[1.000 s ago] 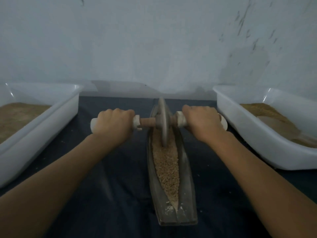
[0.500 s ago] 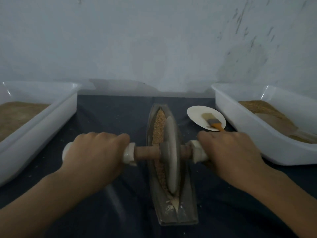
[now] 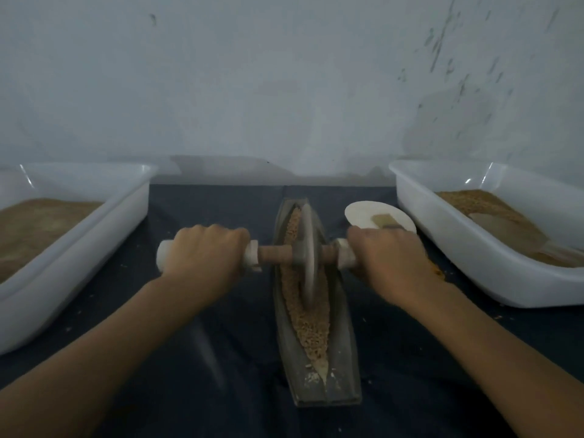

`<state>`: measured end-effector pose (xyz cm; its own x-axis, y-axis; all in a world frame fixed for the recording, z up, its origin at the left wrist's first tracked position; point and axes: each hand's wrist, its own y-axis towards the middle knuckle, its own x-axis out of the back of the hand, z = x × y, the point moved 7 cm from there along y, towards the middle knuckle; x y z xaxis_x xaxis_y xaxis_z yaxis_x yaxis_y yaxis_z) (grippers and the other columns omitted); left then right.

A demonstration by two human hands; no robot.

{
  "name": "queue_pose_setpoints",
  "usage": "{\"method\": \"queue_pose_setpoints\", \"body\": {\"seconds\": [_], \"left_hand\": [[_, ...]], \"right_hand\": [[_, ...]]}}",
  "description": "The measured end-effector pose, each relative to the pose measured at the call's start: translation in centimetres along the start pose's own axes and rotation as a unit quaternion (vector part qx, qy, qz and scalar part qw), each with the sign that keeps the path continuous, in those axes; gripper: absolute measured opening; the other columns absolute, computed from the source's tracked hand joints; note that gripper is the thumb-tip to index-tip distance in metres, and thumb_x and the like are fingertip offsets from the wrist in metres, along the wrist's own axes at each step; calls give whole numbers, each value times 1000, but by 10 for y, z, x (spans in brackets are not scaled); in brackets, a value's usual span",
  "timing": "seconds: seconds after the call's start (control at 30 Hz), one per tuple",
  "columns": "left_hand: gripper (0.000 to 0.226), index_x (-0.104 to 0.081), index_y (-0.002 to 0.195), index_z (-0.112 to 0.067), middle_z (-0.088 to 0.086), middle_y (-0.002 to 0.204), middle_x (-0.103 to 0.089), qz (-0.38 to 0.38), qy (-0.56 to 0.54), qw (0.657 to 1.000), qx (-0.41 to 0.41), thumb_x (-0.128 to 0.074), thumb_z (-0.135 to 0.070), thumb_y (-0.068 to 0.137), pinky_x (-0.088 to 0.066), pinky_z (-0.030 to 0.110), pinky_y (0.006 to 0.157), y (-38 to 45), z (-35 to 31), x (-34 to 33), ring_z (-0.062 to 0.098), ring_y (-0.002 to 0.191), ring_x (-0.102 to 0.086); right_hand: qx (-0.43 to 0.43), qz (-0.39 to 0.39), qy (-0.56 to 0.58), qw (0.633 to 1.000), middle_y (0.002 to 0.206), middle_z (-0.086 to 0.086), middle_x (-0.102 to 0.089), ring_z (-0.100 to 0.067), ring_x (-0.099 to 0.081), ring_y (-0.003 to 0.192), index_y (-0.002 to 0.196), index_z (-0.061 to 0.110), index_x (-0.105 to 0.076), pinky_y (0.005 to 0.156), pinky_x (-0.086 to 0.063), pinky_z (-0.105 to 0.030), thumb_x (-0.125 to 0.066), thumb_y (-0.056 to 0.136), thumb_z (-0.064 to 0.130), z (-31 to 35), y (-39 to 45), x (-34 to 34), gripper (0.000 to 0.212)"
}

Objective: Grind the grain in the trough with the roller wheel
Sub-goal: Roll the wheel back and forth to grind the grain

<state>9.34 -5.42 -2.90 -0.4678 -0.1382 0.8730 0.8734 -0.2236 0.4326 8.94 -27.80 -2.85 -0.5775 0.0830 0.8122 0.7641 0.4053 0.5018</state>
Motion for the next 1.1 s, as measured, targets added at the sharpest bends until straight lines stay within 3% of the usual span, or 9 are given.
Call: {"method": "queue_pose_setpoints", "body": {"seconds": [0.1, 0.2, 0.4, 0.57, 0.77, 0.83, 0.93, 1.0, 1.1], "left_hand": [[51, -31, 68, -32, -10, 57, -50, -63, -10, 995, -74, -80, -41, 56, -21, 25, 48, -48, -13, 28, 18, 46, -52], [66, -28, 65, -29, -9, 47, -42, -100, -43, 989, -103, -87, -32, 37, -14, 20, 47, -63, -18, 40, 19, 33, -41], [24, -36, 77, -31, -8, 77, -57, -7, -15, 1000, 1, -56, -42, 82, -33, 30, 58, 10, -9, -12, 19, 71, -60], [20, -39, 79, -32, -5, 83, -60, 10, -46, 998, 41, -56, -42, 85, -35, 31, 61, 48, 3, -37, 22, 75, -60], [21, -40, 80, -35, -11, 73, -47, 95, -53, 994, 14, -52, -51, 82, -37, 29, 61, -5, -4, -19, 12, 70, -51], [24, -36, 78, -38, -12, 71, -44, 148, -71, 987, 0, -49, -58, 79, -34, 27, 62, -34, -9, -4, 8, 69, -49], [22, -32, 79, -45, -15, 73, -43, 171, -71, 983, -12, -45, -62, 79, -30, 27, 62, -56, -10, 14, 1, 67, -45], [26, -29, 75, -42, -13, 73, -40, 153, -28, 988, -19, -44, -62, 81, -28, 30, 61, -54, -13, 18, 6, 70, -45], [29, -25, 76, -36, -12, 75, -46, 86, -14, 996, 1, -48, -53, 84, -33, 31, 61, -24, -15, 11, 13, 73, -52]], "right_hand": [[37, -34, 16, 999, 49, 3, -50, -17, -46, 37, 64, 20, -49, 38, -18, -19, -90, 35, 19, 13, -36, 42, 50], [44, 6, 35, 998, 47, 4, -48, -16, -43, 34, 62, 20, -49, 33, -25, -22, -91, 33, 19, 15, -45, 48, 51], [31, 23, -40, 998, 67, -3, -63, -27, -60, 56, 79, 16, -52, 44, -17, -24, -76, 69, 19, 8, 11, -1, 26], [0, 32, -52, 998, 83, -5, -66, -27, -63, 70, 94, 16, -50, 51, -32, -32, -69, 79, 19, 0, 61, -25, 24], [39, 64, 6, 997, 87, 0, -62, -19, -58, 70, 97, 20, -50, 56, -36, -31, -67, 82, 20, 18, 13, 13, 23], [69, 56, 15, 996, 71, 1, -62, -18, -59, 58, 81, 20, -55, 48, -38, -30, -79, 64, 19, 29, -9, 37, 30], [62, 27, 38, 997, 45, 2, -48, -15, -45, 34, 57, 21, -50, 39, -11, -21, -88, 29, 21, 28, -26, 56, 47], [41, 85, 52, 994, 57, 4, -55, -15, -54, 46, 67, 25, -45, 38, -20, -22, -85, 48, 27, 25, -25, 42, 45], [0, 128, 46, 991, 88, 6, -62, -17, -62, 79, 84, 28, -36, 63, -45, -29, -61, 84, 31, 10, -9, 3, 25]]}}
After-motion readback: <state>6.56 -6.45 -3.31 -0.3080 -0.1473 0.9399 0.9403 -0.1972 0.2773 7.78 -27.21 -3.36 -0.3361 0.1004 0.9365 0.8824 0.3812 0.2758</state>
